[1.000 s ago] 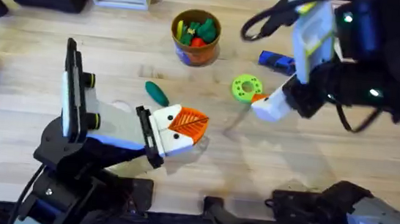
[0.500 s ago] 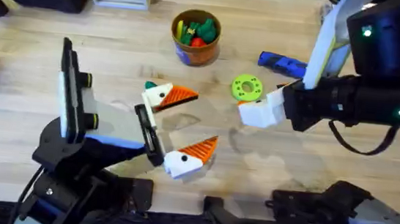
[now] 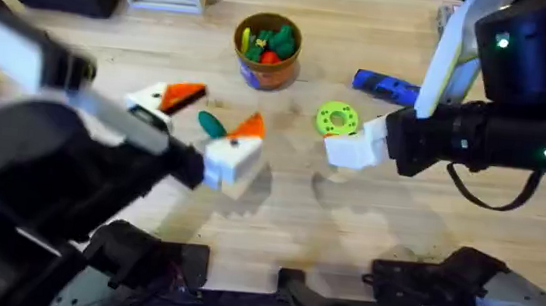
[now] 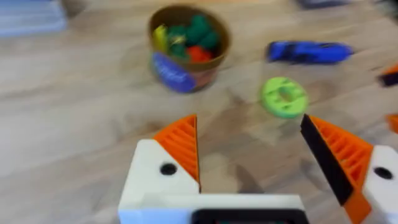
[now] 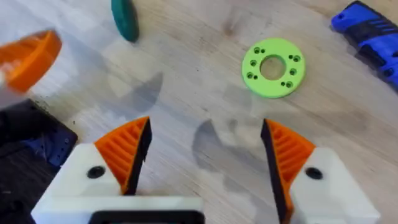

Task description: Pick up the gripper from the table and insert it into the empty holder that is missing its gripper. Then pick up a screw, insert it into the mounting hole, and use the screwdriver to tighten it. Finally, clean up the table by picking up the vegetable and placing it into the bucket.

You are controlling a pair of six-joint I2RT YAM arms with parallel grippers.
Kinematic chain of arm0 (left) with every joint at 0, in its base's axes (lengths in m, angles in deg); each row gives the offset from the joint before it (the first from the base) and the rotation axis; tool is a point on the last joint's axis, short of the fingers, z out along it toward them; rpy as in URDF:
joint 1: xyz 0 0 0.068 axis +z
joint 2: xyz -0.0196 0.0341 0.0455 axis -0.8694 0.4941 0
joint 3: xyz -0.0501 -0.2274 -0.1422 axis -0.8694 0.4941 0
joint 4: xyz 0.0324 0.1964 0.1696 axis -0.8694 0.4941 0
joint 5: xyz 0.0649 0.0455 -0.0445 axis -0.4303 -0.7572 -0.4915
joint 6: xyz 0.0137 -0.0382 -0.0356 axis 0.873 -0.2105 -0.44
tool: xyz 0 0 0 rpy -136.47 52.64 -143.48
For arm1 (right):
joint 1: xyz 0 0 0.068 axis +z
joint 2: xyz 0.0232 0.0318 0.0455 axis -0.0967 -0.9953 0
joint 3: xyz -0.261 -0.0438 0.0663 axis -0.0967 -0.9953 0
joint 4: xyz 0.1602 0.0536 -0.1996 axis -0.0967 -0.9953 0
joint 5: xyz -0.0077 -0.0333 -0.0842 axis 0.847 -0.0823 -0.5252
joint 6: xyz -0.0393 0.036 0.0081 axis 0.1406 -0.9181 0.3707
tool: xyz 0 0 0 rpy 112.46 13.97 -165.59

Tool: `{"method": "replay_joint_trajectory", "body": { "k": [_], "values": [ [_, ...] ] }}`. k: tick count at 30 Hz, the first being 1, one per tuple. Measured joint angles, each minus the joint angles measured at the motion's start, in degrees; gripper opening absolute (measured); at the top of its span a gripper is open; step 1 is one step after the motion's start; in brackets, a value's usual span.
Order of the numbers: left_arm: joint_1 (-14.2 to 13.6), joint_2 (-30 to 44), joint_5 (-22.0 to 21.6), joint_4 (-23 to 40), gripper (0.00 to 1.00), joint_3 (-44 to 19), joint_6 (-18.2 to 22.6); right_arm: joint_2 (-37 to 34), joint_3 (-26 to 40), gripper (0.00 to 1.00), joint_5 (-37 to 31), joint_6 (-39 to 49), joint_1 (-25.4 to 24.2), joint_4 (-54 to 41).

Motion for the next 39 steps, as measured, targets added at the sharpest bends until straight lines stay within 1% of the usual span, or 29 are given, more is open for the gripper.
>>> {"method": "replay_joint_trajectory", "body": {
  "k": [3, 4, 6, 9, 12, 16, 20, 26, 29, 31, 34, 36, 38, 39],
  "values": [
    [0.0, 9.0, -7.7, 4.7, 0.986, -5.1, -1.9, 0.0, 0.0, 0.994, 0.0, 0.0, 0.0, 0.0],
    [0.0, 17.3, -12.2, 4.9, 0.986, -7.3, -6.3, 0.0, 0.0, 0.994, 0.0, 0.0, 0.0, 0.0],
    [0.0, 22.1, -13.4, 4.0, 0.986, -7.8, -10.4, 0.0, 0.0, 0.994, 0.0, 0.0, 0.0, 0.0],
    [0.0, 27.6, -14.3, 3.8, 0.985, -7.9, -16.6, 0.0, 0.0, 0.994, 0.0, 0.0, 0.0, 0.0],
    [0.0, 31.5, -15.2, 4.5, 0.986, -7.9, -20.0, 0.0, 0.0, 0.994, 0.0, 0.0, 0.0, 0.0],
    [0.0, 36.0, -15.5, 1.8, 0.986, -7.9, -22.4, 0.0, 0.0, 0.994, 0.0, 0.0, 0.0, 0.0],
    [0.0, 42.0, -15.6, 1.7, 0.986, -8.8, -24.2, 0.0, 0.0, 0.995, 0.0, 0.0, 0.0, 0.0],
    [0.0, 53.0, -19.1, 3.2, 0.987, -12.4, -27.6, 0.0, 0.0, 0.994, 0.0, 0.0, 0.0, -0.3],
    [0.0, 57.2, -20.4, 3.3, 0.987, -14.4, -29.9, 0.0, 0.0, 0.994, 0.0, 0.0, 0.0, -0.5],
    [0.0, 59.1, -20.9, 4.3, 0.987, -15.1, -32.4, 0.0, 0.0, 0.994, 0.0, 0.0, 0.0, -0.5],
    [0.0, 61.5, -21.2, 7.4, 0.986, -15.2, -37.8, 0.0, 0.0, 0.994, 0.0, 0.0, 0.0, -1.0],
    [0.0, 62.5, -21.5, 7.9, 0.986, -15.2, -40.3, 0.0, 0.0, 0.994, 0.0, 0.0, 0.0, -1.6],
    [0.0, 62.6, -22.0, 7.7, 0.981, -15.2, -41.9, 0.0, 0.0, 0.994, 0.0, 0.0, 0.0, -1.7],
    [0.0, 62.6, -22.2, 7.6, 0.895, -15.2, -42.7, 0.0, 0.0, 0.994, 0.0, 0.0, 0.0, -1.7]
  ]
}}
